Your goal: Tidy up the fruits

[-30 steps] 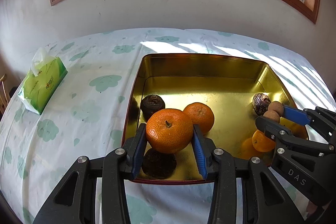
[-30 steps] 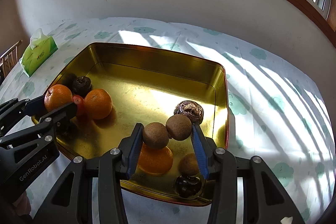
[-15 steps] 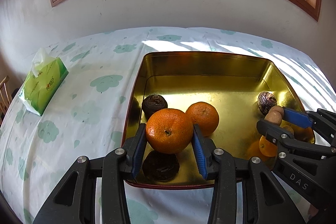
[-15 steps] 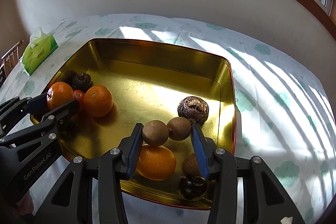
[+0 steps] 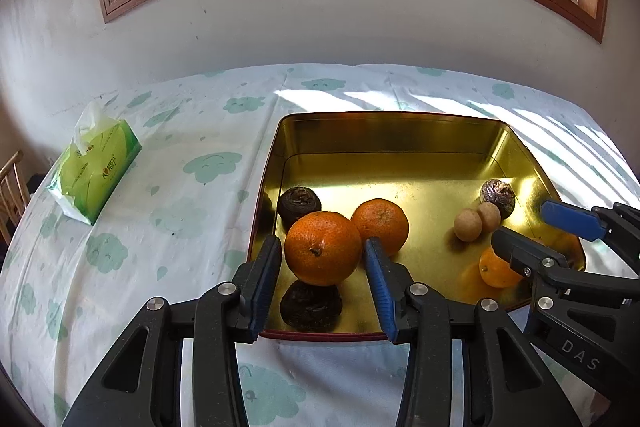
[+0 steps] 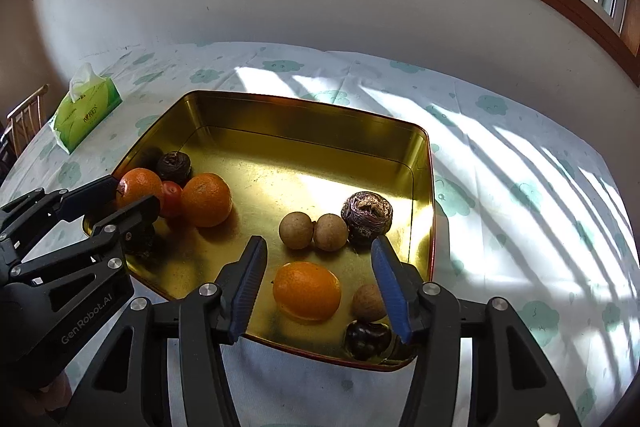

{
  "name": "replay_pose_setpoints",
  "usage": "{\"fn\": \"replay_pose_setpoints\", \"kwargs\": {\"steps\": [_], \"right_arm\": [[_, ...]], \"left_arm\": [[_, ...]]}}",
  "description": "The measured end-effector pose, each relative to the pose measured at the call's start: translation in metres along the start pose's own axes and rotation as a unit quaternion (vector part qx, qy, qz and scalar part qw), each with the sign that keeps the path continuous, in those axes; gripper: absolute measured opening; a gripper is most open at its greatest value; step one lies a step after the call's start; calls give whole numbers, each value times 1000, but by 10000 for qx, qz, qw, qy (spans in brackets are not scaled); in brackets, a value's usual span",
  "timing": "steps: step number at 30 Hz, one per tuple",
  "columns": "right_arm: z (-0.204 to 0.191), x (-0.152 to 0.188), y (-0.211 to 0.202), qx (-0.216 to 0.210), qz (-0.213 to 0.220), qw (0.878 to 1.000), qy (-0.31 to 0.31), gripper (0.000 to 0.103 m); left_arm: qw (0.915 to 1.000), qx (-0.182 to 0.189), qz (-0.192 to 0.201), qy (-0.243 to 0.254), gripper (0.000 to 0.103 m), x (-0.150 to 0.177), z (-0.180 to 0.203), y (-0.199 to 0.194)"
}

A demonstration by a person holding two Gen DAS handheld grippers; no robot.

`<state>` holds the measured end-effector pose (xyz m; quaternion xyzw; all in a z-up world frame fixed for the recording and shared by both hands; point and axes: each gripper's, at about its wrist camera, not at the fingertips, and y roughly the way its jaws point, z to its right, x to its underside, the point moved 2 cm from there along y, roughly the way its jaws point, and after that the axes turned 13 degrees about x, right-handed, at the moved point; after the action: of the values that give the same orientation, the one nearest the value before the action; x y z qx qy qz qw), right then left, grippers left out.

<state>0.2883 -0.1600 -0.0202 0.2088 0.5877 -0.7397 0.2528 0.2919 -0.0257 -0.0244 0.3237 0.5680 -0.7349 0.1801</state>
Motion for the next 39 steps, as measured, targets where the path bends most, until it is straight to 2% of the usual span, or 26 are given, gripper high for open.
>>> {"fn": "replay_pose_setpoints", "kwargs": {"steps": [10,16,21,39], "right_arm": [[6,11,-44,-45,204,9995,226,57],[3,32,-65,-78,194,9994,262,57],[1,51,-76,-66,147,9994,303,57],[-4,91,-100,35,147,9996,222,57]], "left_arm": [[9998,-27,182,-97,45,9,7,-42],[9994,-182,263,-104,45,27,11,-68],[9993,-172,268,-201,45,44,12,-85],[9992,-200,69,-342,45,90,19,-105]]}}
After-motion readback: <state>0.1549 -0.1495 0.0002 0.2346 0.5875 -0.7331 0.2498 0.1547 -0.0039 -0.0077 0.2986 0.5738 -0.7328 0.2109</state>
